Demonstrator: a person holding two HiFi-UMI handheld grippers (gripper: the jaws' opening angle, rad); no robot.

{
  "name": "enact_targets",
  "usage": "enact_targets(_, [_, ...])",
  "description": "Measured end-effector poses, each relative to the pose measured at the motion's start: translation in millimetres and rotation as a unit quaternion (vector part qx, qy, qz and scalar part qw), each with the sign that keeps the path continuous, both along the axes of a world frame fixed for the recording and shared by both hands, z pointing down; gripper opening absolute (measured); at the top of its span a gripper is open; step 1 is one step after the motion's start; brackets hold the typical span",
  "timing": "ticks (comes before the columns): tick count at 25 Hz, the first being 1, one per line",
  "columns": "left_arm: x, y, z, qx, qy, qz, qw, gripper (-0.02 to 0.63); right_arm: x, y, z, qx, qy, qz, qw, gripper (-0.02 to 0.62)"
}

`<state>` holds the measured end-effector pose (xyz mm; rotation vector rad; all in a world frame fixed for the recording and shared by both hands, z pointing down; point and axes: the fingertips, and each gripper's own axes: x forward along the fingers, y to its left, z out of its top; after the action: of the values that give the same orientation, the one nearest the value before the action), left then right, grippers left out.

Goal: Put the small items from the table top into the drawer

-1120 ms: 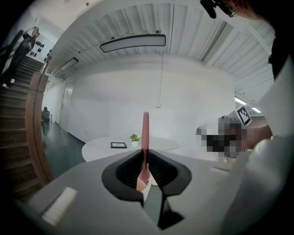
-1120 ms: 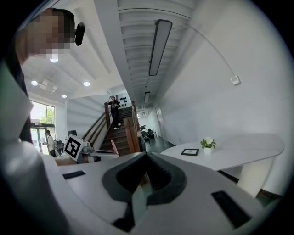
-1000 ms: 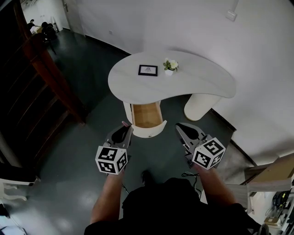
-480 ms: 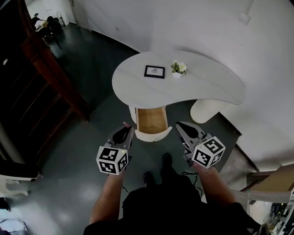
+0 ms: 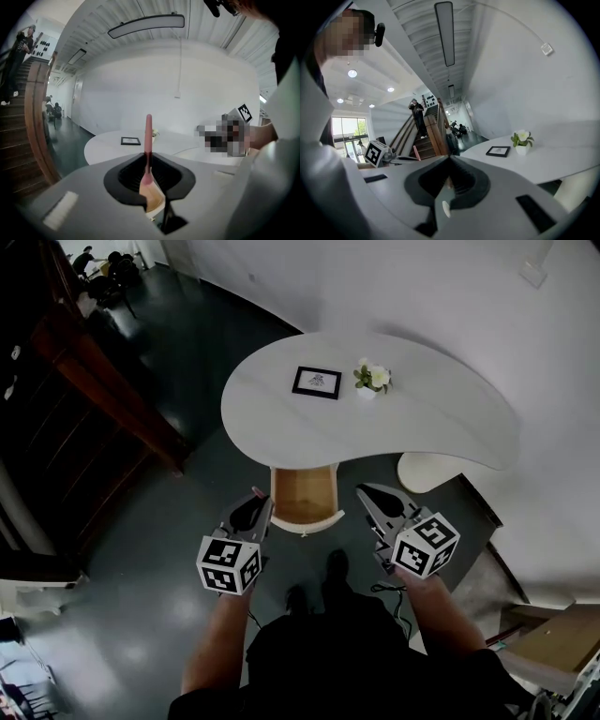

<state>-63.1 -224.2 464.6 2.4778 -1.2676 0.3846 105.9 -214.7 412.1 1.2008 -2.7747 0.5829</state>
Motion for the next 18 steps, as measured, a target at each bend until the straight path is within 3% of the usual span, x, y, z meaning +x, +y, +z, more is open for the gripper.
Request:
enact_targets(8, [38.2,-17.1,28.5,-0.025,-0.013,-0.007,0.9996,0.051,25.6,-34.7,18.7,-0.018,0.001,-0.031,0.999,0.011])
enact_targets(18, [36.3,-15.9,70.7,-0.055,-0.022,0.019,0.9981,0.051,-2.1,-30.2,38.0,-0.036,0.016,-0.045,0.998,0.011])
